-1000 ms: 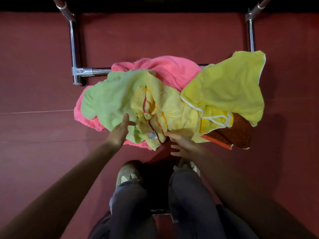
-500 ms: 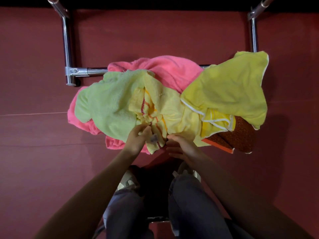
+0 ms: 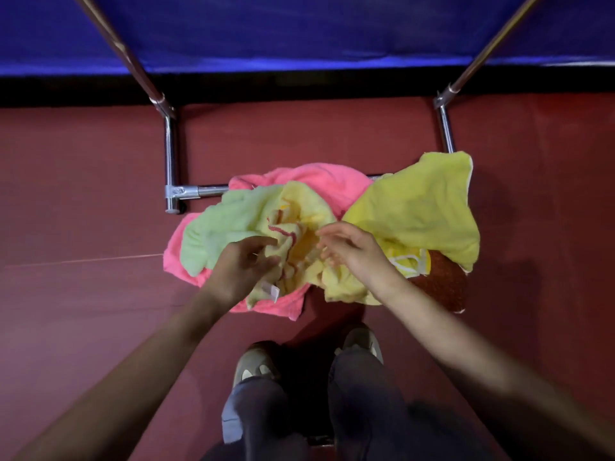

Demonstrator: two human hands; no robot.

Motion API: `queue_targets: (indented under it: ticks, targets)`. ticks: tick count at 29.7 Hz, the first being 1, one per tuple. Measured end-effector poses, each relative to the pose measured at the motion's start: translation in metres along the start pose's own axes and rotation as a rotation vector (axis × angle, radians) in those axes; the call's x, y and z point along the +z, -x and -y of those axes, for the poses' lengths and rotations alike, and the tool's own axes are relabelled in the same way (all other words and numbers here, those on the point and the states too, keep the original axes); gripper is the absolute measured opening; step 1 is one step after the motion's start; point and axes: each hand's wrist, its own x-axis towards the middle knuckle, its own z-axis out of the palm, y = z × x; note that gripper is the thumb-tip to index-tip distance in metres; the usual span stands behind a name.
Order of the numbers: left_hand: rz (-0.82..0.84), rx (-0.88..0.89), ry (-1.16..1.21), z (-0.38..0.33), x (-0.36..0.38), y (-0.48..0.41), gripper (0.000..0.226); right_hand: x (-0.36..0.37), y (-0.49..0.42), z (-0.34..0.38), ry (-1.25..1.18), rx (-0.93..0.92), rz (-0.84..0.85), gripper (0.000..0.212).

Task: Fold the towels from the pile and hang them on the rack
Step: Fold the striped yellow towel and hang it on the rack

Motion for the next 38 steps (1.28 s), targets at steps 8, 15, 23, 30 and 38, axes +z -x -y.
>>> queue_targets:
  ticks: [8,15,23,30,38]
  targets:
    - [-0.226,0.523,-0.82,-0.103,-0.071,0.065,0.024,0.008,0.042,0.097,0.192,-0.344,0.067,0.02]
    - [-0.041,0.495,-0.115,-0.183,-0.089,0.111,0.018,0.0,0.104,0.163,0.109,-0.408,0.232,0.027]
    - [0.136,0.451,0.212,-0.237,-0.1,0.153,0.022,-0.007,0.155,0.201,-0.12,-0.238,0.354,0.035]
    - [0.208,0.445,0.063,-0.266,-0.105,0.193,0.028,-0.018,0.208,0.218,-0.125,-0.248,0.513,0.023]
    - [0.183,0.485,-0.096,-0.279,-0.108,0.24,0.033,-0.014,0.255,0.211,-0.181,-0.24,0.543,0.02]
